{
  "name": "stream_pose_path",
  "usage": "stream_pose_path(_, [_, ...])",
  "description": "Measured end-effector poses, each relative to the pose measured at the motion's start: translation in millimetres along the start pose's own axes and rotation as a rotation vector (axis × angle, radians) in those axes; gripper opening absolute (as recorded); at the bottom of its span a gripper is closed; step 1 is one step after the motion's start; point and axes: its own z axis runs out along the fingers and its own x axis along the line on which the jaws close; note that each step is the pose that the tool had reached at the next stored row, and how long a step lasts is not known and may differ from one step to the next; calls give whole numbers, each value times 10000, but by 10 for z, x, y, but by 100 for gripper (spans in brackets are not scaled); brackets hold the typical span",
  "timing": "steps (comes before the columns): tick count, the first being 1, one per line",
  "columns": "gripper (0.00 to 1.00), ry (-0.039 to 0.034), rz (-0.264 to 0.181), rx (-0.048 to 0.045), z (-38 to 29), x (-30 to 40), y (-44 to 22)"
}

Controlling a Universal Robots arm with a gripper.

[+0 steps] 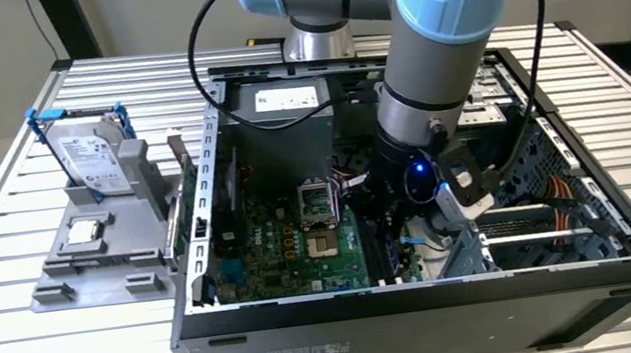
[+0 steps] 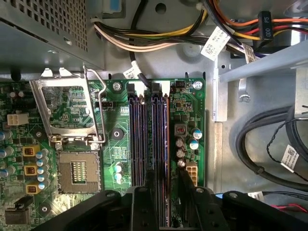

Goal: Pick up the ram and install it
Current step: 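Insert the ram into the slot, then press down the ram until it locks into place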

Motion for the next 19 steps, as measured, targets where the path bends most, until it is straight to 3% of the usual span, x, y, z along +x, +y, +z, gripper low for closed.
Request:
stream_pose_path(6, [100, 42, -2, -1, -174, 6, -7])
stream_pose_path(12, [100, 48, -2, -2, -291, 10, -12])
stream_pose_path(18, [100, 49, -3, -6, -311, 11, -12])
stream_pose_path(19, [0, 49, -2, -5, -311, 11, -12])
